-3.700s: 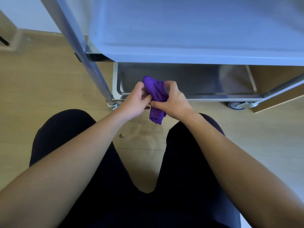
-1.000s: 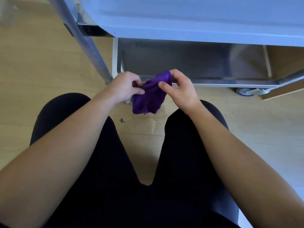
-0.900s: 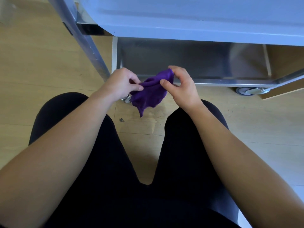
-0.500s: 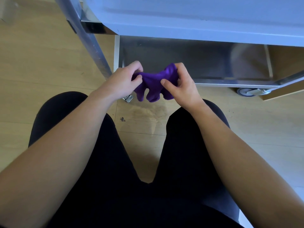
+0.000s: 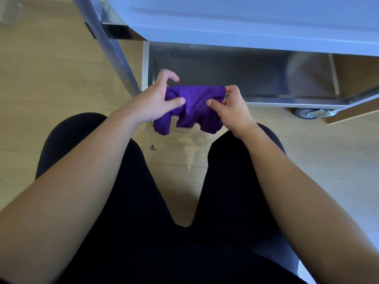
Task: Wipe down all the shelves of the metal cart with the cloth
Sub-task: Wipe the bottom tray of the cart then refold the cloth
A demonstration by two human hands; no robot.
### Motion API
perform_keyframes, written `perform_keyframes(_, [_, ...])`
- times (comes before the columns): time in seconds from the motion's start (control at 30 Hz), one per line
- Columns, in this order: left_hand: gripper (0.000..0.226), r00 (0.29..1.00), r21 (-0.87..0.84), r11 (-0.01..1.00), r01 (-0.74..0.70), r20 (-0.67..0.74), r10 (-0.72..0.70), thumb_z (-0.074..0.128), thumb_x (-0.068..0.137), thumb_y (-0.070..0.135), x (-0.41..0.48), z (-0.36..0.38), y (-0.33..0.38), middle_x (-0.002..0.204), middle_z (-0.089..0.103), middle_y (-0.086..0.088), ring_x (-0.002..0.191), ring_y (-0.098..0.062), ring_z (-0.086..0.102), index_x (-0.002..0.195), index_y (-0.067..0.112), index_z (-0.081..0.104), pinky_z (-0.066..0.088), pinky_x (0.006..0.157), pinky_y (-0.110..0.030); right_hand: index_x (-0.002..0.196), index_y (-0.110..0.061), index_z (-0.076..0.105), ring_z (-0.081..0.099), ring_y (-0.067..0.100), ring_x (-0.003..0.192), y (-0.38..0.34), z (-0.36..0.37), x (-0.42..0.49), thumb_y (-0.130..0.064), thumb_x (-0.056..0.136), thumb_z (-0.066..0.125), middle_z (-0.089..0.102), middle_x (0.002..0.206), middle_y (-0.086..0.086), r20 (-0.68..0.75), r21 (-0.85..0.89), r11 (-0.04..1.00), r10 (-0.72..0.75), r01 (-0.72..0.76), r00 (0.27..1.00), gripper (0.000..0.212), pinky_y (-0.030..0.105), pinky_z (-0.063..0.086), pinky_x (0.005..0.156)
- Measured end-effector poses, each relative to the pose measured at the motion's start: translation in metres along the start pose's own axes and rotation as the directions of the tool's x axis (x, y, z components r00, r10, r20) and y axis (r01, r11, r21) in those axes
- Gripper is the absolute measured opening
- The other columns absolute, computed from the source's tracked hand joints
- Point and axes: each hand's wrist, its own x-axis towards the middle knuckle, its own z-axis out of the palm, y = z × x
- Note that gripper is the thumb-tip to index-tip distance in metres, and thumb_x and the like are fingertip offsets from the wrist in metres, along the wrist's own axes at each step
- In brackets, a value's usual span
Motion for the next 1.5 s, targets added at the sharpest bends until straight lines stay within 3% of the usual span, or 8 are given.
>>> perform_keyframes(0.17, [0.078,1.0,0.02,1.0,0.022,-0.013,-0.022,0.082,0.073,0.02,0.0,0.002,-0.001,0.095,0.054,-0.009,0.073,-0.029,0.059,0.127,0.041,0.028,0.054,0.068,-0.052,0.125,-0.03,0.036,0.067,0.03,0.067,0.0,-0.001,-0.003,-0.02,0.09,0.066,0.066,0.08,0.023,0.024,0.001,1.0,-0.012,0.012,1.0,0.047,0.037,0.058,0.065])
perform_keyframes(0.47, [0.022,0.995,-0.002,0.999,0.044,-0.086,-0.044,0.067,0.086,0.023,0.003,-0.004,-0.005,0.074,0.054,0.007,0.065,-0.012,0.05,0.099,0.02,0.05,0.037,0.056,-0.024,0.118,-0.021,0.051,0.061,0.032,0.073,-0.002,-0.008,-0.008,0.004,0.084,0.067,0.062,0.083,0.026,0.332,0.303,0.953,-0.122,0.017,0.935,0.045,0.042,0.052,0.069])
perform_keyframes(0.73, [0.049,0.979,-0.342,0.931,0.127,-0.106,-0.172,0.077,0.073,0.037,0.006,-0.003,-0.005,0.093,0.071,-0.013,0.07,-0.024,0.063,0.108,0.03,0.044,0.049,0.066,-0.04,0.107,-0.034,0.057,0.053,0.023,0.066,-0.003,-0.006,-0.002,-0.008,0.095,0.047,0.06,0.095,0.003,0.024,0.181,0.958,-0.228,0.22,0.973,0.03,0.039,0.047,0.06])
perform_keyframes(0.9, [0.038,0.989,-0.362,0.932,0.002,-0.134,-0.054,0.067,0.085,0.031,0.005,-0.004,-0.002,0.08,0.06,-0.011,0.068,-0.027,0.057,0.113,0.049,0.05,0.053,0.07,-0.045,0.108,-0.019,0.06,0.056,0.022,0.06,-0.001,-0.01,-0.001,-0.018,0.085,0.071,0.061,0.088,0.007,0.008,0.338,0.935,-0.114,0.105,0.993,0.025,0.033,0.048,0.053])
perform_keyframes(1.1, [0.064,1.0,-0.048,0.999,0.021,0.02,-0.02,0.081,0.072,0.008,0.005,0.002,-0.005,0.116,0.064,0.007,0.099,-0.012,0.065,0.127,0.031,0.057,0.052,0.084,-0.026,0.141,-0.02,0.044,0.058,0.018,0.059,-0.003,-0.006,-0.005,0.0,0.076,0.071,0.055,0.121,0.009,0.156,-0.187,0.981,-0.03,0.059,0.987,0.073,0.029,0.051,0.047])
perform_keyframes(1.23, [0.049,0.995,0.182,0.983,-0.012,-0.091,0.029,0.078,0.075,0.007,0.009,0.008,-0.004,0.107,0.061,-0.001,0.095,-0.021,0.057,0.117,0.026,0.064,0.044,0.081,-0.027,0.124,-0.02,0.06,0.061,0.013,0.085,0.0,-0.005,-0.001,-0.009,0.076,0.075,0.063,0.112,-0.001,0.092,-0.386,0.907,-0.147,0.171,0.985,0.051,0.006,0.045,0.063])
perform_keyframes(1.33, [0.022,0.976,0.212,0.976,-0.052,-0.197,0.095,0.076,0.079,0.011,0.01,0.011,-0.004,0.096,0.054,-0.004,0.09,-0.024,0.054,0.098,0.02,0.07,0.038,0.076,-0.026,0.094,-0.022,0.071,0.054,0.013,0.082,0.003,-0.004,0.0,-0.022,0.073,0.079,0.058,0.092,0.0,0.05,-0.445,0.857,-0.267,0.261,0.962,0.022,0.013,0.04,0.072])
perform_keyframes(1.5, [0.013,0.938,0.256,0.959,-0.125,-0.285,0.198,0.074,0.079,0.01,0.009,0.007,-0.005,0.119,0.051,-0.005,0.106,-0.019,0.05,0.09,0.014,0.071,0.035,0.085,-0.021,0.088,-0.015,0.071,0.05,0.015,0.11,0.003,0.0,0.001,-0.026,0.074,0.078,0.054,0.121,0.005,0.046,-0.495,0.796,-0.376,0.348,0.926,0.02,0.022,0.041,0.092])
